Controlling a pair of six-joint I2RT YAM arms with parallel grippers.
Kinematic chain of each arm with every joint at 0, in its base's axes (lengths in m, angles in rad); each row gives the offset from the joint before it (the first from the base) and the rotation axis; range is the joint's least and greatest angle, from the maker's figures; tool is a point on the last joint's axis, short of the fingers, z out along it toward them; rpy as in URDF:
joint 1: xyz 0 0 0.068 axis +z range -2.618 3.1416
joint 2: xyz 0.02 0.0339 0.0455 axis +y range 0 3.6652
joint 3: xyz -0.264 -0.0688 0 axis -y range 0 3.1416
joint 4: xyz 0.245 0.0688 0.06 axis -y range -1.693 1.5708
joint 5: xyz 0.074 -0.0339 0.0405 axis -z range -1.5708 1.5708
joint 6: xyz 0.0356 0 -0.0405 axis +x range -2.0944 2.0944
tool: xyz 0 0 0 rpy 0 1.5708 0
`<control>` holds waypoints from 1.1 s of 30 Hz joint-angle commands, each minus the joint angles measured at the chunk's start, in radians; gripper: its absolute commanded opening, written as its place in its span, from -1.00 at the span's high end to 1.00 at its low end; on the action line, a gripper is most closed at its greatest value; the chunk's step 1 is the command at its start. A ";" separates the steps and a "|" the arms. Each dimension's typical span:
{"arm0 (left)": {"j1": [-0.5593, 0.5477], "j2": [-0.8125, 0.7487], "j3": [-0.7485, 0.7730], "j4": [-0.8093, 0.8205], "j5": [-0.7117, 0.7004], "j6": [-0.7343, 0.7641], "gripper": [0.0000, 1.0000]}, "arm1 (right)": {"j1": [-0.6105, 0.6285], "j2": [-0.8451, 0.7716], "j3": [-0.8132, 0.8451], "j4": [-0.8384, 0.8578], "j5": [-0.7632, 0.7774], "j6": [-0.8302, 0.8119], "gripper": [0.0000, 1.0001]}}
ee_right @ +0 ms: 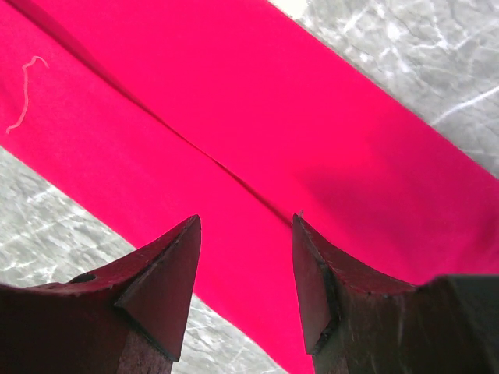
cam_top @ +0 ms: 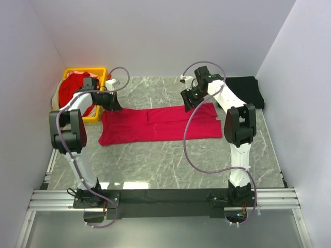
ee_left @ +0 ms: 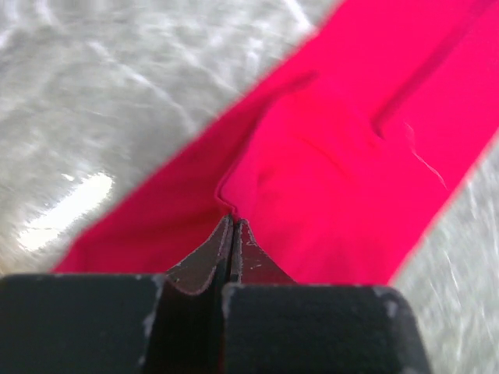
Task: Fold and stack the t-shirts
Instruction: Fold the tshirt
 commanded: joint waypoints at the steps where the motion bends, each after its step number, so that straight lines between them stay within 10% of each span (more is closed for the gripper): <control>1: -0.009 -0.108 -0.083 -0.060 0.088 0.156 0.99 | -0.018 -0.075 -0.006 -0.015 0.010 -0.024 -0.15; 9: -0.069 -0.124 -0.241 -0.178 0.082 0.398 0.95 | -0.027 -0.066 -0.006 -0.035 0.030 -0.047 -0.15; 18: -0.083 -0.161 -0.241 -0.235 0.011 0.497 0.21 | -0.056 -0.028 0.042 -0.063 0.054 -0.065 -0.15; 33: -0.060 -0.279 -0.303 0.057 -0.104 -0.051 0.19 | -0.091 0.221 0.221 -0.028 0.174 -0.067 0.20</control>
